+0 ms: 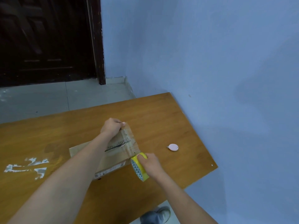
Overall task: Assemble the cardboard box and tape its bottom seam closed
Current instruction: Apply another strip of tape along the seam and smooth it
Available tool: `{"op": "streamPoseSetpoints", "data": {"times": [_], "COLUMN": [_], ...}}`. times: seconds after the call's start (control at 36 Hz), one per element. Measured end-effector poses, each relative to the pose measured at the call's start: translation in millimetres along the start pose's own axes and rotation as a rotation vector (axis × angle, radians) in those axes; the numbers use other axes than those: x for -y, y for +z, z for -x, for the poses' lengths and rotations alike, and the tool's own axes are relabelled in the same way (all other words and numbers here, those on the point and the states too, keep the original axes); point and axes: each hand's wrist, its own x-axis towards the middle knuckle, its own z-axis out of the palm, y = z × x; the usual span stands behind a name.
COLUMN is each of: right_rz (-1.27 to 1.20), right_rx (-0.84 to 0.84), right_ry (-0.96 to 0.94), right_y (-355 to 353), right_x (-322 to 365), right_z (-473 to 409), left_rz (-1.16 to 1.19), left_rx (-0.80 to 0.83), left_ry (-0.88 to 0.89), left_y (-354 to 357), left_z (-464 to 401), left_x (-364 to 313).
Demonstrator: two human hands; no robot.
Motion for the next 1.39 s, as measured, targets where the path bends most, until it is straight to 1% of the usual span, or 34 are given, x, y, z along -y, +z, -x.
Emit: {"op": "streamPoseSetpoints", "data": {"times": [0.11,0.22,0.36,0.56,0.64,0.83,0.92,1.03,1.17,1.28,1.39], "right_rz": [0.03,0.112,0.093,0.114,0.165,0.167,0.213,0.239,0.241,0.255,0.256], "right_rx": [-0.02,-0.031,-0.022,-0.006,-0.009,0.01,0.014,0.013,0.012,0.012,0.008], "right_ry": [-0.015,-0.013,-0.022,-0.02,-0.014,-0.035,-0.015,-0.007,-0.001,0.002,0.015], "right_y": [1,1,-1,-2,-1,-4,-3,-3,-1,0,0], "right_x": [0,-1,-1,-1,0,4,6,7,5,3,4], "right_z": [-1,-3,-4,-8,-9,-10,-11,-12,-15,-19,-20], "left_rz": [-0.046,-0.087,-0.189,-0.335,-0.404,-0.359,-0.357,-0.295,-0.28,-0.316,-0.468], "left_rx": [0.011,0.034,0.038,0.155,0.219,0.245,0.263,0.271,0.265,0.265,0.265], "left_ry": [-0.004,-0.013,-0.015,-0.135,-0.161,-0.217,-0.22,-0.245,-0.228,-0.203,-0.186], "left_y": [0,0,0,-6,-7,-7,-8,-7,-7,-7,-3], "left_z": [2,4,6,3,0,4,4,2,3,2,4], "left_x": [-3,-5,-10,-18,-20,-24,-23,-19,-18,-19,-19]}}
